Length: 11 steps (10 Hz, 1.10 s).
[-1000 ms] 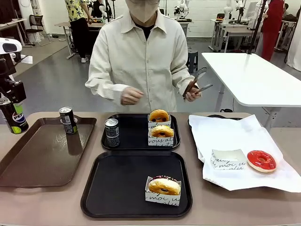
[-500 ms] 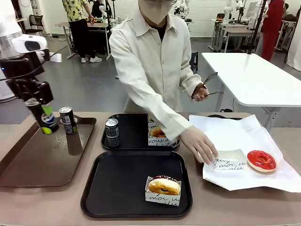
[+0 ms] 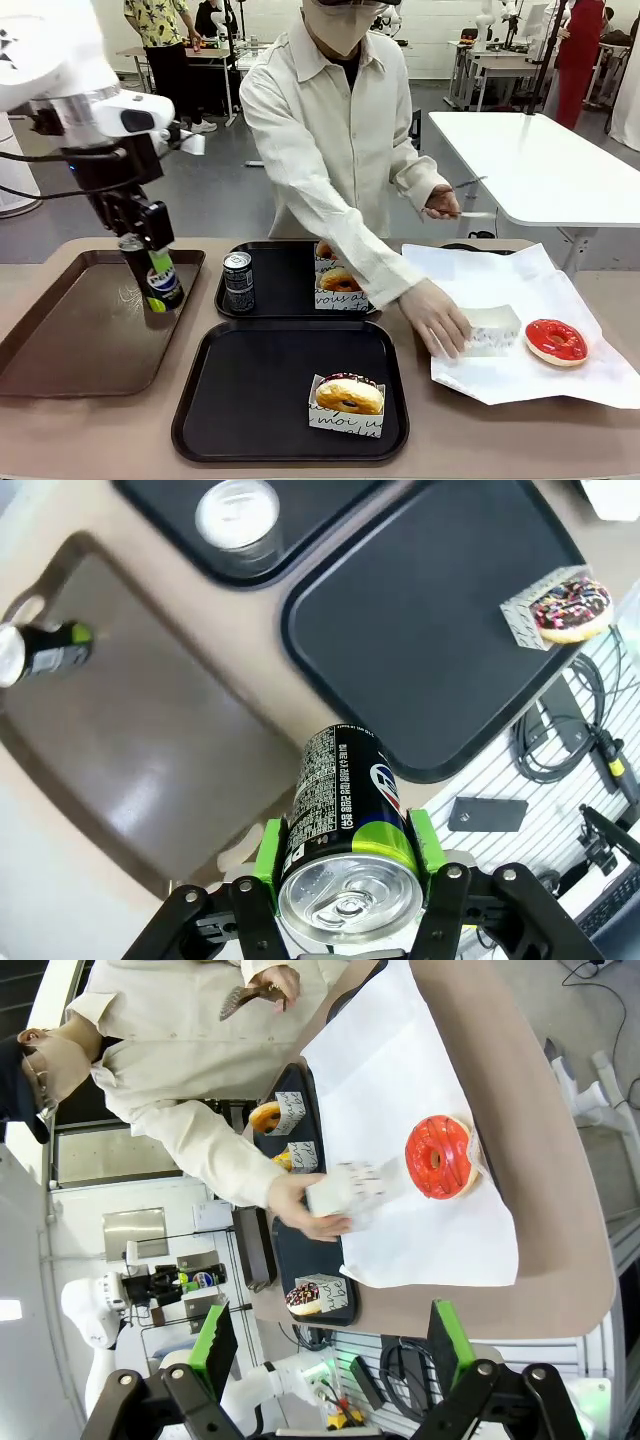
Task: Set up donuts and drinks on trays.
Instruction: Pick up one Pepsi coke from the Handle tray and place it on the Flat Tray without a Pepsi coke.
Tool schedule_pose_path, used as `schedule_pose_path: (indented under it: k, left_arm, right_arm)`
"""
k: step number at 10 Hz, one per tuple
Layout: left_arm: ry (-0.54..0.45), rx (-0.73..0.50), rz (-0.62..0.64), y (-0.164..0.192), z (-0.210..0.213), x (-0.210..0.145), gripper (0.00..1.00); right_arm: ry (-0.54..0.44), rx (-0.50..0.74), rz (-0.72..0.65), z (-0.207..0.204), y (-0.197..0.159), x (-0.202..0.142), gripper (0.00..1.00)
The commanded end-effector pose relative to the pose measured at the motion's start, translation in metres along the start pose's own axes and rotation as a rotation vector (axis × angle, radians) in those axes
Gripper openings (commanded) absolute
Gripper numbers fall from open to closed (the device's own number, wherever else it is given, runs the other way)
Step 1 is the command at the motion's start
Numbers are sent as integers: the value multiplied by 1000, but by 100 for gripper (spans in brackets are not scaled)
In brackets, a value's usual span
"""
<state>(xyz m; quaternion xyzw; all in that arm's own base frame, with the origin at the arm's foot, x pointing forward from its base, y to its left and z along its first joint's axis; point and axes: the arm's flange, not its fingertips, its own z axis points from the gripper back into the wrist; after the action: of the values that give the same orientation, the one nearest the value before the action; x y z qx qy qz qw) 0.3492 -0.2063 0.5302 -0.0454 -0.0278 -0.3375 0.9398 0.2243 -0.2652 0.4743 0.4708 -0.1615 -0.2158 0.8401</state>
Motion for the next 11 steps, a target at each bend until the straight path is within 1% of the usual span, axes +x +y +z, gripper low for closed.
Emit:
schedule_pose_path:
  k: [1, 2, 5, 6, 8, 9, 10, 11]
  left_arm:
    - [-24, -16, -80, -18, -9, 12, 59]
    - [-32, -13, -101, -28, -13, 23, 59]
    - [-2, -43, -121, -46, -33, 34, 59]
    - [-8, -39, -134, -54, -41, 37, 59]
    - [-15, -21, -125, -54, -49, 42, 59]
    - [53, 53, -154, -50, -42, 39, 59]
    - [11, -13, -127, -54, -51, 40, 59]
    - [11, -13, -127, -54, -51, 40, 59]
  right_arm:
    - [-2, 16, 11, -1, -1, 1, 100]
    - [-2, 16, 11, -1, -1, 1, 100]
    - [-2, 16, 11, -1, -1, 1, 100]
    - [-2, 16, 11, -1, -1, 1, 100]
    - [-2, 16, 11, -1, -1, 1, 100]
    - [-2, 16, 11, -1, -1, 1, 100]
    - [-2, 16, 11, -1, -1, 1, 100]
    - [-2, 16, 11, -1, -1, 1, 100]
